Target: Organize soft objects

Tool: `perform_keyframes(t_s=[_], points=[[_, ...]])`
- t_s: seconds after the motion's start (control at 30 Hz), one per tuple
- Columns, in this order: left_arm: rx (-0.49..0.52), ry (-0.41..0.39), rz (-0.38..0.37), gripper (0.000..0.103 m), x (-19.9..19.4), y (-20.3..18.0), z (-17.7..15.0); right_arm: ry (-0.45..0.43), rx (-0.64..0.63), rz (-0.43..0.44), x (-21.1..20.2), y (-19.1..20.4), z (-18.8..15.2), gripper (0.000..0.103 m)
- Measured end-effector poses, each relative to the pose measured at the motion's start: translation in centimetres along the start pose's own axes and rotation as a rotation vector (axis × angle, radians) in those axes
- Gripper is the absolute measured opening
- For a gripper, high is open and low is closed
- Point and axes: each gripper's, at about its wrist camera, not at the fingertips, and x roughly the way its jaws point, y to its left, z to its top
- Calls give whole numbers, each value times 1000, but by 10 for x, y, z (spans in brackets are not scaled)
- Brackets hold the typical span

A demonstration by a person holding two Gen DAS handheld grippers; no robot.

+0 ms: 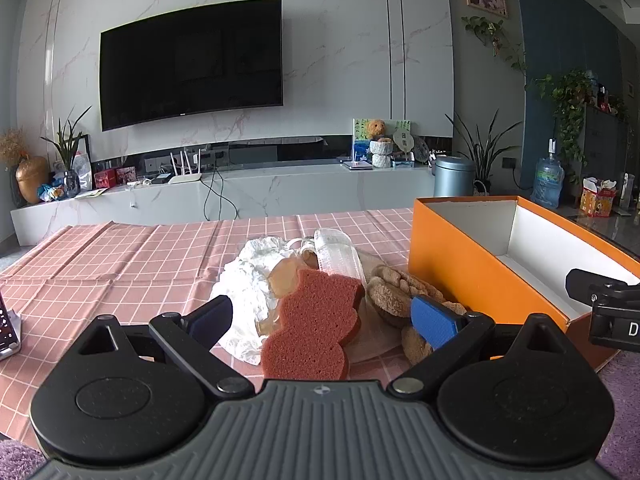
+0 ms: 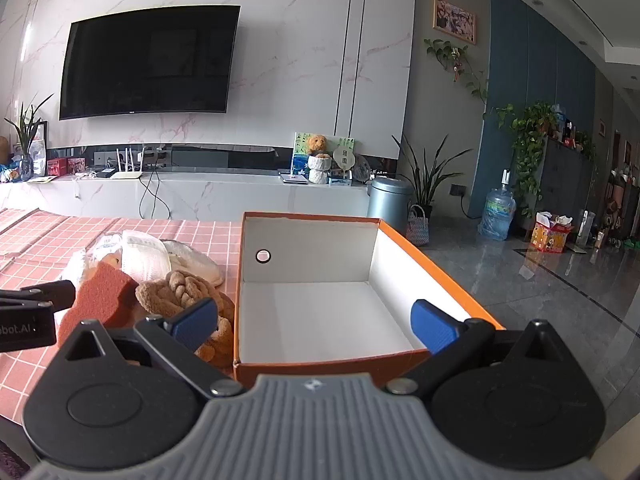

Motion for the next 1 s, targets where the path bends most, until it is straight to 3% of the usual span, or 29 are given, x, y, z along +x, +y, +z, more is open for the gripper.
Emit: perform_keyframes(t_s=[1.0], points=[[-9, 25, 2, 103, 5, 3, -4, 35, 17, 2, 9, 0, -2, 101]])
